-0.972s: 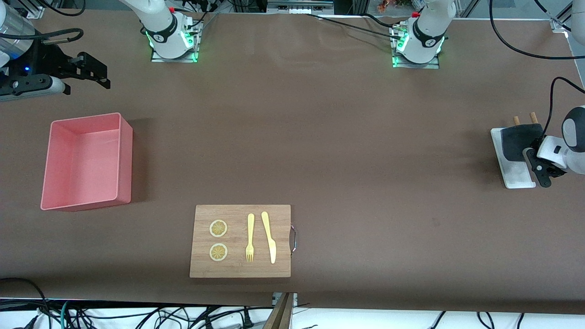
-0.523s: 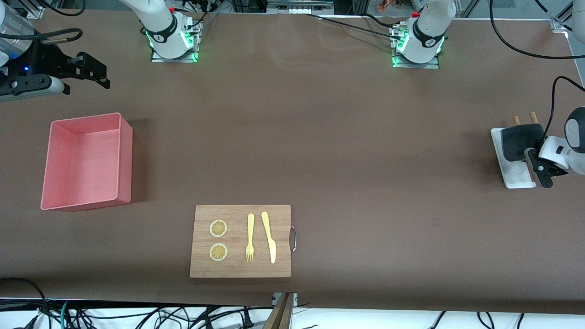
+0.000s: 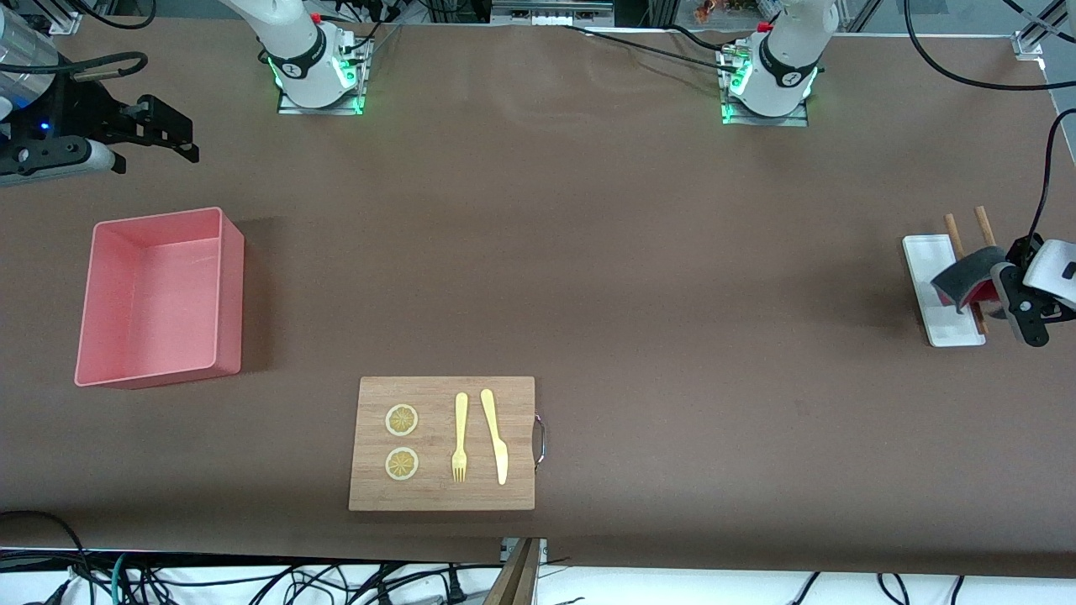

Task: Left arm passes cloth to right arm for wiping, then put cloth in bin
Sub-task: 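Grasp the grey cloth with the left gripper and lift it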

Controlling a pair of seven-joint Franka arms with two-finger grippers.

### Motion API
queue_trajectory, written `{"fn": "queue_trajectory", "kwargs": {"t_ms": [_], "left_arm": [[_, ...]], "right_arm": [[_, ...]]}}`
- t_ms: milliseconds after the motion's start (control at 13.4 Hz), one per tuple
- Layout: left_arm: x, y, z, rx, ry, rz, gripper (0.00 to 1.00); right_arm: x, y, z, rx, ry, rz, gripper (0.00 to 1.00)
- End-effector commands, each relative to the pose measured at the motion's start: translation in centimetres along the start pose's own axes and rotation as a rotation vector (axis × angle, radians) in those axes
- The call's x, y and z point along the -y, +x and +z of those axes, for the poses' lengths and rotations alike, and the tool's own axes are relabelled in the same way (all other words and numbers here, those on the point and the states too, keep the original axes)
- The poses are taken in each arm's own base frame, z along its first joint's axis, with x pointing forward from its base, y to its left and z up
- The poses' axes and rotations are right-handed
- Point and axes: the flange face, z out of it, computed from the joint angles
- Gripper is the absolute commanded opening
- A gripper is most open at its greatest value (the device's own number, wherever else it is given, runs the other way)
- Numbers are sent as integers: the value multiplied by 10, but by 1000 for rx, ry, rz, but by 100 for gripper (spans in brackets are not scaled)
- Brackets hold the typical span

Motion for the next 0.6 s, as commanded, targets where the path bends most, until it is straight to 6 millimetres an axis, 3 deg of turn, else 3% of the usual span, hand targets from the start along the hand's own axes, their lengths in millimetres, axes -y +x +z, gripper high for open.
{"fn": "queue_trajectory", "kwargs": {"t_ms": [0,224,523], "left_arm": [[-24,15,-32,-85,-65,-81,0],[-63,65,-69,-159,-97,-180,0],[-98,146,-87,-304,-229,-286,1]], "right_arm": [[-13,-5,-3,4,24,-54,100],[-30,-7,-6,-6,32,-92,100],[-21,-3,-3,2,33,-164,100]]}}
